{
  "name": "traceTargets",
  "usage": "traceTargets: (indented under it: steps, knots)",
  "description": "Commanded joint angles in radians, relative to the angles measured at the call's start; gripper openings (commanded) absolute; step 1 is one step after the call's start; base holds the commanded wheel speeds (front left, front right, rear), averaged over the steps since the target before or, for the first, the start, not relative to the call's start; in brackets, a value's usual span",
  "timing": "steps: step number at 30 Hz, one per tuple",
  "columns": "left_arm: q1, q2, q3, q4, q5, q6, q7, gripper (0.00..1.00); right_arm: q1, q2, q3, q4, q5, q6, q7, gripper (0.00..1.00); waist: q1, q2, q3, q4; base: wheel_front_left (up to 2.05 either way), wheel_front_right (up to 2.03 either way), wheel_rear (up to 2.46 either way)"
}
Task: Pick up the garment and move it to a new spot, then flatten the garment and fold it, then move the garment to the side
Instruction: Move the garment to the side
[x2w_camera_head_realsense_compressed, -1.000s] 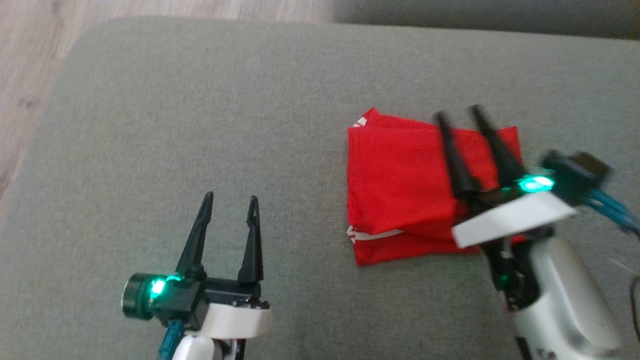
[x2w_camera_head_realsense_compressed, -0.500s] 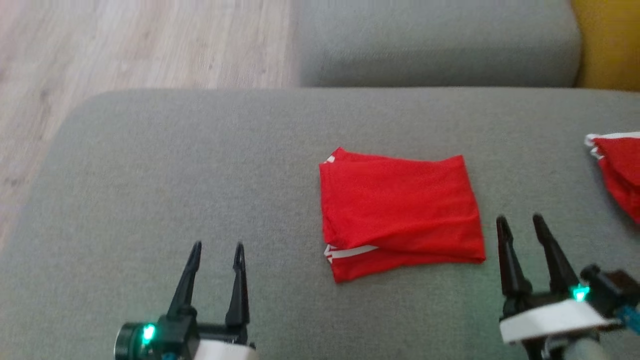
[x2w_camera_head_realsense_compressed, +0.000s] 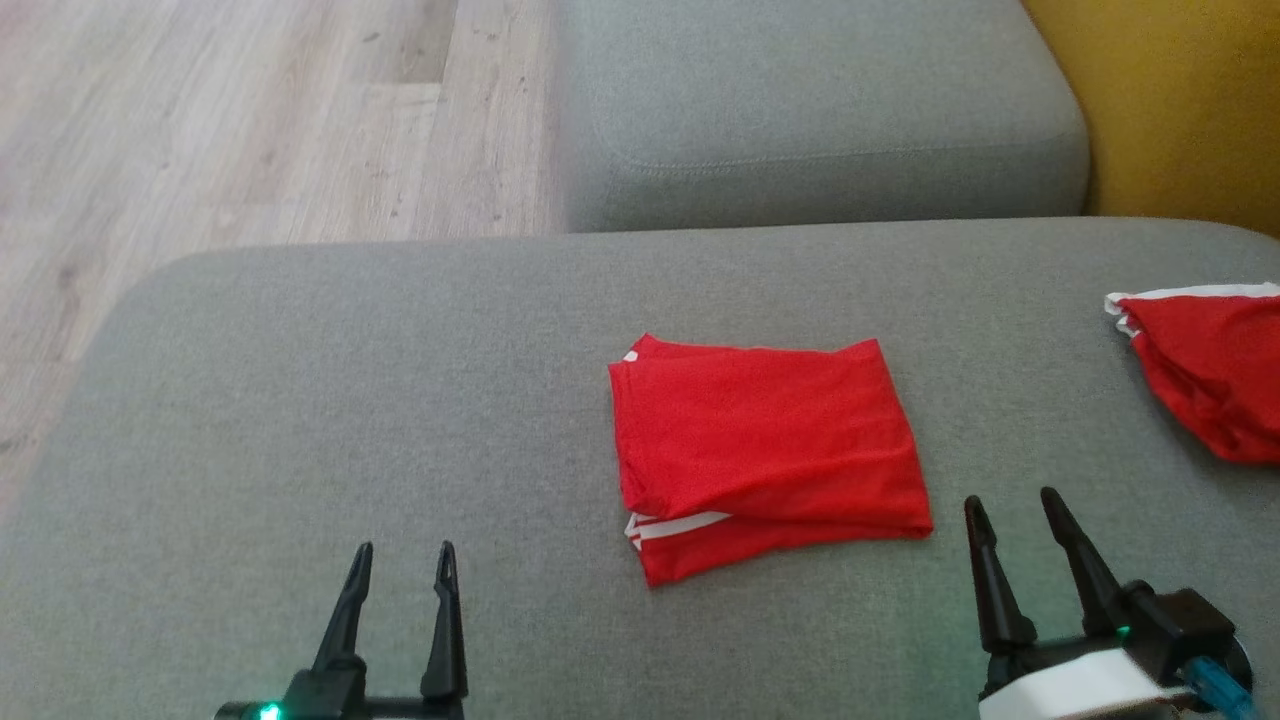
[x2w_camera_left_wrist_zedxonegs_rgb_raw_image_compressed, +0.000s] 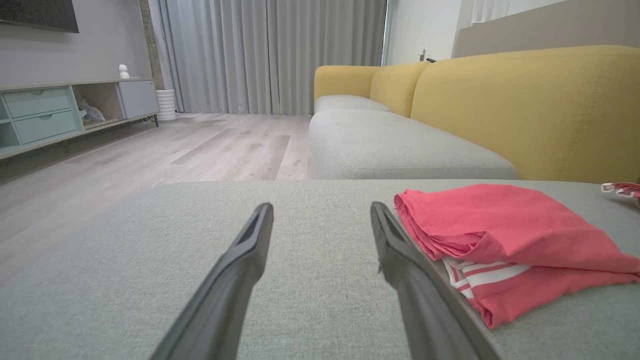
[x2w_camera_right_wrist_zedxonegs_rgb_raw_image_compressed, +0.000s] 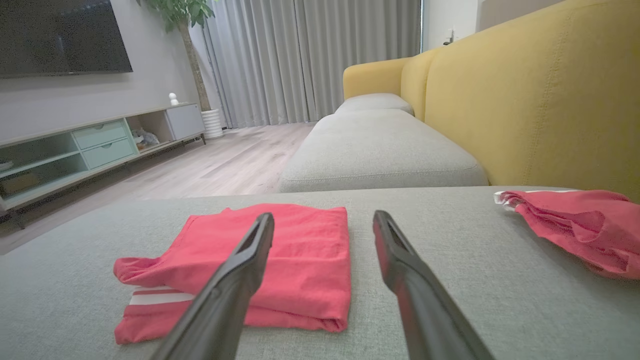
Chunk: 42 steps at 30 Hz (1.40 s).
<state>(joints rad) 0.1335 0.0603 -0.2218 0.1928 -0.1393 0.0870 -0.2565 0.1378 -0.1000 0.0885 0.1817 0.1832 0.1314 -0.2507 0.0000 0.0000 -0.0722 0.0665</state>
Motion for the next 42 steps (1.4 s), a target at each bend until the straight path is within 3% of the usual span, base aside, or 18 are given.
traceTargets:
  steps: [1, 17, 29, 33, 37, 42]
  knots:
    - [-0.024, -0.002, 0.042, -0.027, 0.006, -0.004, -0.005, 1.0, -0.012, 0.003, 0.007, -0.022, 0.002, -0.001, -0.011, 1.0, 0.0, 0.0, -0.009, -0.006, 0.0, 0.0, 0.0]
    - [-0.026, -0.008, 0.053, 0.001, 0.024, -0.015, -0.005, 1.0, 0.006, 0.01, 0.002, -0.001, 0.001, -0.001, -0.011, 1.0, 0.0, 0.0, -0.031, 0.002, 0.0, 0.0, 0.0]
    - [-0.042, -0.01, 0.063, -0.002, 0.014, 0.005, -0.005, 1.0, -0.009, 0.004, -0.002, 0.023, -0.004, -0.001, -0.011, 1.0, 0.0, 0.0, -0.001, -0.008, 0.0, 0.0, 0.0]
    - [-0.048, -0.01, 0.073, -0.024, -0.034, 0.031, -0.005, 1.0, -0.045, 0.002, 0.006, 0.079, 0.0, -0.001, -0.011, 1.0, 0.0, 0.0, 0.029, -0.016, 0.0, 0.0, 0.0]
    - [-0.064, -0.01, 0.056, -0.044, -0.068, 0.007, -0.005, 1.0, -0.133, -0.008, 0.028, 0.17, 0.025, -0.001, -0.011, 1.0, 0.0, 0.0, 0.07, -0.021, 0.0, 0.0, 0.0]
    - [-0.105, -0.01, 0.027, -0.061, -0.015, 0.01, -0.005, 1.0, -0.31, -0.038, 0.049, 0.343, 0.047, -0.001, 0.011, 1.0, 0.0, 0.0, 0.14, -0.006, 0.0, 0.0, 0.0]
